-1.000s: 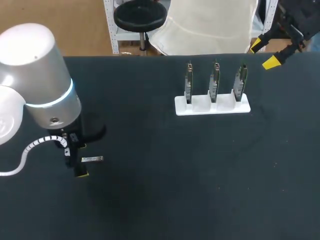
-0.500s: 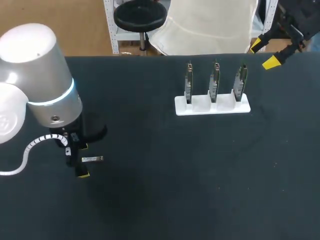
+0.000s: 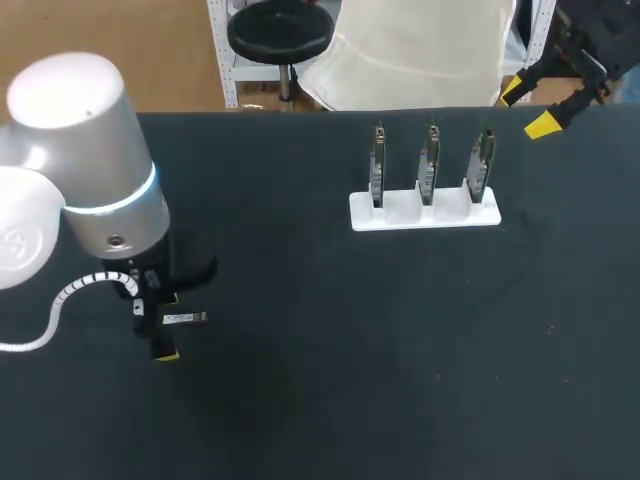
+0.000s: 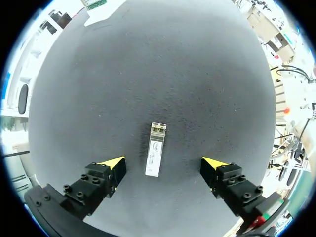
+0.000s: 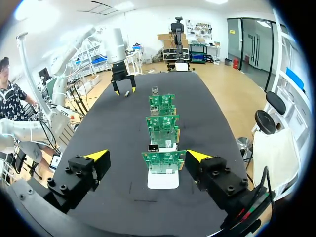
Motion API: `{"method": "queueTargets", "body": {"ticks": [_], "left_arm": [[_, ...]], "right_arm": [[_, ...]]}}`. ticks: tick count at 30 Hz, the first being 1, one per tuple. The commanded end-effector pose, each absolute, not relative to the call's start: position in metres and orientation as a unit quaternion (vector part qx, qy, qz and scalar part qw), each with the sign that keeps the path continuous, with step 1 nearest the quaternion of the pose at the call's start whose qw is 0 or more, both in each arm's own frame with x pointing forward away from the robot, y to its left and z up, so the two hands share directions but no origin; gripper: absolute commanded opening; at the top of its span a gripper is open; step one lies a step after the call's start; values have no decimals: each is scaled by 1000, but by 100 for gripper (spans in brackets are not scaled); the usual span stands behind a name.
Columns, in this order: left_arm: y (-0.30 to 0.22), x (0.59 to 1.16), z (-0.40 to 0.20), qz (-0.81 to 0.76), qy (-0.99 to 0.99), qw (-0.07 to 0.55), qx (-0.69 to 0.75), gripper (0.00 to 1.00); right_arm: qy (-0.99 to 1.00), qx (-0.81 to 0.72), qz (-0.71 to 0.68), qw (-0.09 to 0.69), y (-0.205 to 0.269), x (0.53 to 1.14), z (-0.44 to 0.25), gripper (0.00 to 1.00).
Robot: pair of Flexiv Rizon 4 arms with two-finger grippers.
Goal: Pick up the optical module with the left hand, and insert it into the network port with the right hand.
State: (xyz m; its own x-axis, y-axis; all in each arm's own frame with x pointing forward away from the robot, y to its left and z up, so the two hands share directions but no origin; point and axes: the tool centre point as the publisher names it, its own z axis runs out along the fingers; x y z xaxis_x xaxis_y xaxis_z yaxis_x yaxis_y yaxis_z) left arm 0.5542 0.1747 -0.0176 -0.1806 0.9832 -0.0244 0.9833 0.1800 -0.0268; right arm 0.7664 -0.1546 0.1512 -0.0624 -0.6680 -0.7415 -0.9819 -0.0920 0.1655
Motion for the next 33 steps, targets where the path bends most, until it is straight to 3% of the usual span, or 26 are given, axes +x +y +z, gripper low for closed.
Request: {"method": "queueTargets", "body": {"ticks": [1, 12, 13, 14, 15, 33], "left_arm": [[176, 552, -22, -19, 769, -6, 639, 100], [178, 550, -24, -16, 773, -10, 635, 100], [178, 550, -24, -16, 772, -10, 635, 69], [178, 550, -24, -15, 772, -10, 635, 30], [178, 550, -24, -14, 772, -10, 635, 0], [173, 553, -23, -10, 773, -4, 635, 0]], "right_arm": [[637, -648, 355, 222, -155, 766, 151, 100], [637, -648, 355, 222, -155, 766, 151, 100], [637, -648, 355, 222, -155, 766, 151, 100], [637, -648, 355, 222, -155, 766, 151, 100], [637, -648, 355, 222, -155, 766, 151, 100], [637, -648, 355, 222, -155, 766, 151, 100]]}}
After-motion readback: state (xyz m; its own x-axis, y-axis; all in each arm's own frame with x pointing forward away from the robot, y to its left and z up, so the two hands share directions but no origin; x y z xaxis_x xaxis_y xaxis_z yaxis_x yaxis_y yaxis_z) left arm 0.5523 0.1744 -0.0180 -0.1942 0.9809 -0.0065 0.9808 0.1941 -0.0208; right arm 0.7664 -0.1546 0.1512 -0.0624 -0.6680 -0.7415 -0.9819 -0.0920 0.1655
